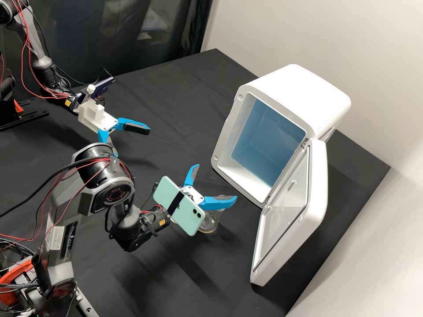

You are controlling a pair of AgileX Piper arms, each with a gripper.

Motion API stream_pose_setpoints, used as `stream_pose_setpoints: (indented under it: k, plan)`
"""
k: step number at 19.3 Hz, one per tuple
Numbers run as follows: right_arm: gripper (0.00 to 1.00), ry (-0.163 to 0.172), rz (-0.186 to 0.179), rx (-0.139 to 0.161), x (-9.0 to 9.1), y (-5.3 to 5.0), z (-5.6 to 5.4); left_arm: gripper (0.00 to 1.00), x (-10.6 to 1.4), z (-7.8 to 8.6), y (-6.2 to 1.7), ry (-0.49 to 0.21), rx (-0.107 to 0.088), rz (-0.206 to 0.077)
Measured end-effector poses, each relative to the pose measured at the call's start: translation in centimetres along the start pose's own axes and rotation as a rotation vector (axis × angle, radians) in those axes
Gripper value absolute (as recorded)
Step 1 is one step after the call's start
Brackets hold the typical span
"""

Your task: Place the flask in the incubator

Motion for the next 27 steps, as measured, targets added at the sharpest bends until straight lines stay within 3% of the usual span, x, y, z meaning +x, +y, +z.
stream_pose_setpoints:
  k: [8, 17, 19, 22, 25, 27]
  plan:
    - [1.00, 0.034, 0.026, 0.070, -1.6, 1.1, -1.1, 1.00, 0.0, 0.1, -0.04, -0.005, 0.001, -0.002]
    - [1.00, 0.040, 0.022, 0.061, -2.2, 1.4, -1.4, 1.00, 0.0, 0.2, 0.01, -0.007, 0.001, 0.001]
    - [1.00, 0.023, 0.027, 0.063, -2.8, 1.8, -1.4, 1.00, 0.0, 0.2, 0.00, -0.008, 0.001, 0.001]
    - [1.00, 0.026, 0.057, 0.056, -3.7, 2.5, -1.7, 1.00, 0.1, 0.3, -0.02, -0.012, 0.001, 0.000]
    - [1.00, 0.054, 0.090, 0.040, -4.1, 3.4, -2.2, 1.00, 0.1, 0.4, -0.04, -0.014, 0.002, -0.001]
    - [1.00, 0.048, 0.129, 0.042, -4.4, 4.2, -2.0, 1.00, 0.1, 0.4, -0.04, -0.014, 0.002, -0.001]
